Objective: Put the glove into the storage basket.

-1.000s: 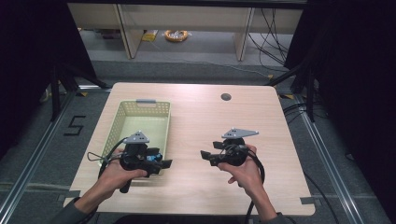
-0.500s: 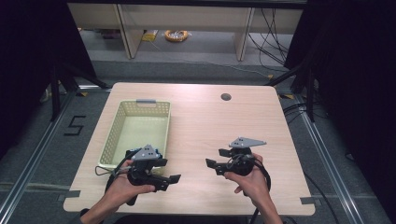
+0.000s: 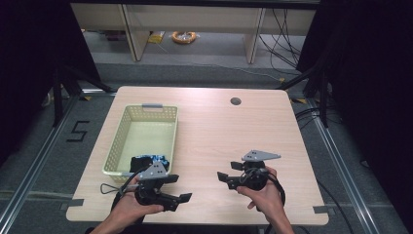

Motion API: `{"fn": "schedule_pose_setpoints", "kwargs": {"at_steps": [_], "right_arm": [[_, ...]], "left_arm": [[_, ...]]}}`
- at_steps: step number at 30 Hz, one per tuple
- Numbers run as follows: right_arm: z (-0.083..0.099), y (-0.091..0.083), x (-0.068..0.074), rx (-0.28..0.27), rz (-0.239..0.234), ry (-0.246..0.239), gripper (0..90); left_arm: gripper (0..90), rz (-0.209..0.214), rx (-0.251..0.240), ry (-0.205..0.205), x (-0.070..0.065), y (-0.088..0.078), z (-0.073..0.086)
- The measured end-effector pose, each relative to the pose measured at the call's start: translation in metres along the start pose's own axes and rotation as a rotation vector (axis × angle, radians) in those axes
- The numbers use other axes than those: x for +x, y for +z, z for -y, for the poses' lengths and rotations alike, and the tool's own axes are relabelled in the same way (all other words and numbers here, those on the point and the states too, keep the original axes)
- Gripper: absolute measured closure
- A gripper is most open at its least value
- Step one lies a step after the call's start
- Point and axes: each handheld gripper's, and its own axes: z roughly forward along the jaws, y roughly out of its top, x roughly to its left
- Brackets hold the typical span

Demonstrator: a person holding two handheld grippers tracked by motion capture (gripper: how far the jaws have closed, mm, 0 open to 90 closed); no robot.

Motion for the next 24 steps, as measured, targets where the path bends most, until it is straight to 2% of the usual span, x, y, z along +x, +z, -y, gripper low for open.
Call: {"fn": "schedule_pose_setpoints", "kwargs": {"at_steps": [1, 2, 3, 4, 5, 6, 7, 8, 9, 10, 13, 14, 17, 18, 19, 20, 21, 22, 24], "right_arm": [[0.001, 0.0, 0.002, -0.002, 0.002, 0.019, 32.1], [0.002, 0.0, 0.001, -0.004, -0.007, 0.001, 32.1], [0.003, -0.001, 0.002, 0.003, -0.01, 0.018, 32.1], [0.004, -0.001, 0.002, -0.004, -0.007, 0.006, 32.1], [0.005, -0.002, 0.004, 0.003, -0.01, 0.028, 32.0], [0.006, -0.002, 0.003, -0.007, -0.009, 0.002, 32.0], [0.008, -0.002, 0.006, -0.009, -0.008, 0.028, 32.0], [0.008, -0.003, 0.004, -0.002, -0.013, 0.01, 31.9], [0.01, -0.004, 0.007, 0.004, -0.016, 0.039, 31.9], [0.011, -0.004, 0.005, -0.005, -0.016, 0.012, 31.8], [0.015, -0.006, 0.006, -0.016, -0.02, 0.016, 31.4], [0.017, -0.008, 0.008, -0.01, -0.021, 0.033, 31.0], [0.021, -0.008, 0.006, -0.019, -0.021, 0.003, 29.7], [0.023, -0.008, 0.007, -0.012, -0.024, 0.011, 28.8], [0.025, -0.009, 0.007, -0.002, -0.018, 0.008, 28.5], [0.027, -0.007, 0.008, -0.019, -0.026, 0.014, 28.2], [0.028, -0.008, 0.007, -0.012, -0.022, -0.009, 27.2], [0.03, -0.01, 0.01, 0.016, -0.021, 0.036, 26.1], [0.033, -0.008, 0.007, -0.004, -0.032, 0.005, 24.7]], "left_arm": [[21.7, -0.006, 0.008, -0.004, -0.002, 0.0, 0.001], [21.7, 0.003, 0.0, -0.006, -0.004, 0.0, 0.002], [21.7, 0.013, 0.007, -0.002, -0.005, 0.001, 0.003], [21.7, 0.015, -0.003, -0.011, -0.007, 0.002, 0.005], [21.7, 0.018, 0.003, 0.003, -0.007, 0.001, 0.005], [21.9, 0.009, -0.003, 0.005, -0.009, 0.002, 0.006], [22.2, 0.005, -0.002, 0.011, -0.009, 0.002, 0.008], [22.2, 0.005, -0.008, -0.001, -0.011, 0.003, 0.009], [22.2, -0.004, -0.007, 0.001, -0.012, 0.003, 0.011], [22.2, 0.003, -0.011, 0.012, -0.011, 0.003, 0.012], [22.3, 0.009, -0.003, 0.009, -0.012, 0.004, 0.017], [22.2, 0.007, -0.002, 0.007, -0.012, 0.004, 0.019], [22.2, 0.002, 0.0, 0.007, -0.012, 0.004, 0.025], [22.1, 0.007, 0.006, 0.009, -0.012, 0.004, 0.027], [22.0, 0.006, 0.018, -0.007, -0.012, 0.005, 0.03], [21.9, 0.007, 0.015, 0.004, -0.012, 0.005, 0.032], [21.7, 0.0, 0.022, 0.002, -0.012, 0.005, 0.034], [21.5, 0.009, 0.023, 0.0, -0.012, 0.007, 0.036], [21.3, 0.013, 0.035, -0.014, -0.013, 0.008, 0.041]]}}
